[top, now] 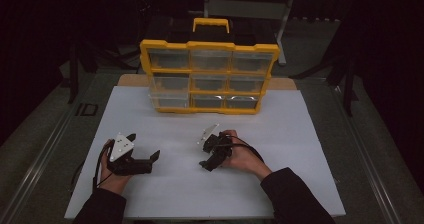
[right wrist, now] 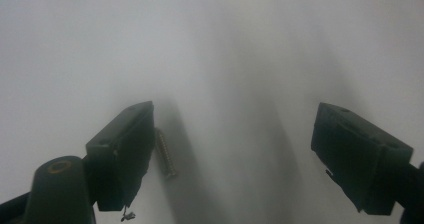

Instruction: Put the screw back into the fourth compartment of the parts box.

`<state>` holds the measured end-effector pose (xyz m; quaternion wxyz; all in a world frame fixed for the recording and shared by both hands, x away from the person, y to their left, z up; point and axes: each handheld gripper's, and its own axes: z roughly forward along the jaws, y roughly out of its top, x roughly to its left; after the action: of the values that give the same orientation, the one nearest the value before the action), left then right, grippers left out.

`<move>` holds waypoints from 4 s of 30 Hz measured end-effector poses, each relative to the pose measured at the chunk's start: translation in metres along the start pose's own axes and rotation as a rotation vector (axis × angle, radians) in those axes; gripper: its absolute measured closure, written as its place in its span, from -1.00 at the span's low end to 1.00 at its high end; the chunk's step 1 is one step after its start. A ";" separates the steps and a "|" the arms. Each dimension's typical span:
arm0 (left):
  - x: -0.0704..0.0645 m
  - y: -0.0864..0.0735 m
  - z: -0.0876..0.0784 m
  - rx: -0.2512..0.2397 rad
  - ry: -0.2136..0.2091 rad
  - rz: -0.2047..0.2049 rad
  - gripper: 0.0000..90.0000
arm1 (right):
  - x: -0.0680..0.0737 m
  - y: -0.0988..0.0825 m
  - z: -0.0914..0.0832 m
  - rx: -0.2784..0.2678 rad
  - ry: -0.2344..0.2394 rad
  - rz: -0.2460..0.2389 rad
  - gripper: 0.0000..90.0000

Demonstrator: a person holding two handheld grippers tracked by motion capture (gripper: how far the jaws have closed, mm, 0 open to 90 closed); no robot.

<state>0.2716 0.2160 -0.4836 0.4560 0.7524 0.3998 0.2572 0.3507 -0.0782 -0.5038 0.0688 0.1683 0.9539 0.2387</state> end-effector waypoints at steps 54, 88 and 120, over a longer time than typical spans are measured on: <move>0.000 0.000 0.001 0.010 0.006 0.003 -0.99 | 0.004 0.002 0.001 0.065 0.090 -0.062 0.77; 0.000 0.000 0.001 0.008 0.002 0.002 -0.99 | 0.005 0.020 0.003 0.209 0.079 -0.072 0.95; -0.001 0.000 0.002 0.012 0.003 0.009 -0.99 | -0.036 0.059 -0.075 0.092 0.056 -0.005 0.95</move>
<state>0.2722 0.2147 -0.4848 0.4497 0.7566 0.3985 0.2580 0.3859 -0.0746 -0.4084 0.0346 0.1621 0.9659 0.1989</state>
